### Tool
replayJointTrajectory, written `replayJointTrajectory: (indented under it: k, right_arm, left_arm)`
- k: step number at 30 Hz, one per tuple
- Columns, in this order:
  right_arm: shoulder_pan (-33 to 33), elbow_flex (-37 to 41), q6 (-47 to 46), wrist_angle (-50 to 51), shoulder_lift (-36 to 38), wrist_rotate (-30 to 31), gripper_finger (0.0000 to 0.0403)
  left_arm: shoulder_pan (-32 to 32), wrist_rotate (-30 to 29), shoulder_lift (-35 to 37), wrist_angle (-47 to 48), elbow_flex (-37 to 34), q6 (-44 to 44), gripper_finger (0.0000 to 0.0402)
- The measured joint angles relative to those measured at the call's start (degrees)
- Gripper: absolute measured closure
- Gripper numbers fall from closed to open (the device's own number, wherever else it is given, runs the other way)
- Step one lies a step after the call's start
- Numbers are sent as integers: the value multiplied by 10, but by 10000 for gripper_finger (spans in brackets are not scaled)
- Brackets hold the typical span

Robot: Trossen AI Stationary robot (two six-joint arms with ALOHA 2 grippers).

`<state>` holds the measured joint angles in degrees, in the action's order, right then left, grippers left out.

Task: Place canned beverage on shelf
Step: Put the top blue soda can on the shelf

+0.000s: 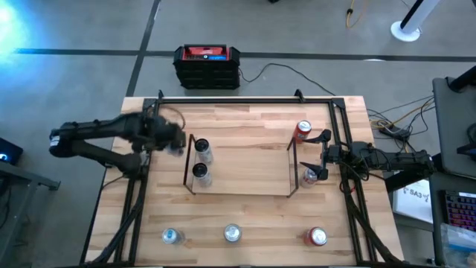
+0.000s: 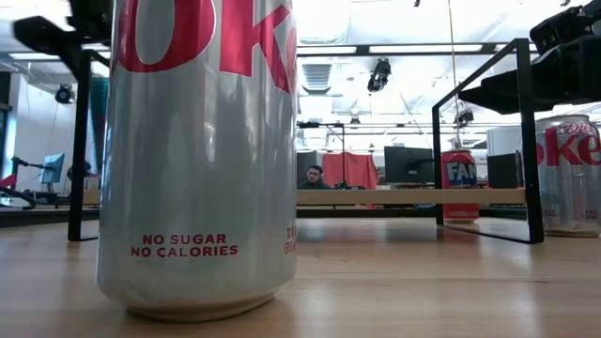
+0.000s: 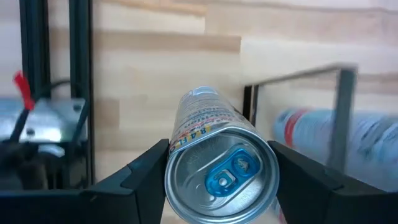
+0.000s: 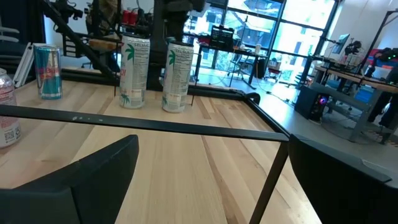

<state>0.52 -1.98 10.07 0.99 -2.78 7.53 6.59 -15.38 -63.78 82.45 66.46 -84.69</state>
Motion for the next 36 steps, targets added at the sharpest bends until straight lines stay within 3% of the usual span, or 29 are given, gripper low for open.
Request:
replayJointTrajectory:
  k: [14,19,25,36]
  right_arm:
    - [0,0,0,0,0,0,5]
    - [0,0,0,0,0,0,5]
    - [0,0,0,0,0,0,5]
    - [0,0,0,0,0,0,5]
  left_arm:
    - [242,16,-124,-20,126,246,181]
    - [304,55,-179,-52,165,329,181]
    - [331,89,-264,-55,237,391,181]
    - [311,134,-406,6,414,440,181]
